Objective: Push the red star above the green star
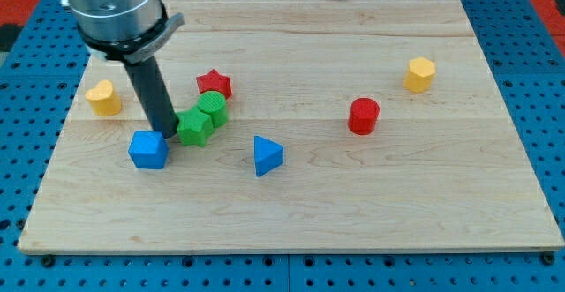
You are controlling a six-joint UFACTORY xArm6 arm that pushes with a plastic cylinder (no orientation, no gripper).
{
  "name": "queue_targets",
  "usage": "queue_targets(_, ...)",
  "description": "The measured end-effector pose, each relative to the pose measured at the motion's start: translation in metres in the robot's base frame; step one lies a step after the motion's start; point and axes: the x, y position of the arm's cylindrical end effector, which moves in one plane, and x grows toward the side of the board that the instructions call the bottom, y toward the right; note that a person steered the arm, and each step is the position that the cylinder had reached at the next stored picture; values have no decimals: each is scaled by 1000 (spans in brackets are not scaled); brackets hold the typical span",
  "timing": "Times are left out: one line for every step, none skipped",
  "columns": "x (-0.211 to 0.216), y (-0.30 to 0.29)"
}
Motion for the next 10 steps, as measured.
queue_targets(-1, 12)
queue_targets(-28, -8)
queue_targets(-67, -18)
queue_targets(-96, -37)
queue_targets(-113, -16)
queue_targets(-110, 49)
queue_targets(-87, 95)
queue_targets(-61, 83)
queue_targets(-59, 92)
queue_targets(-50, 125)
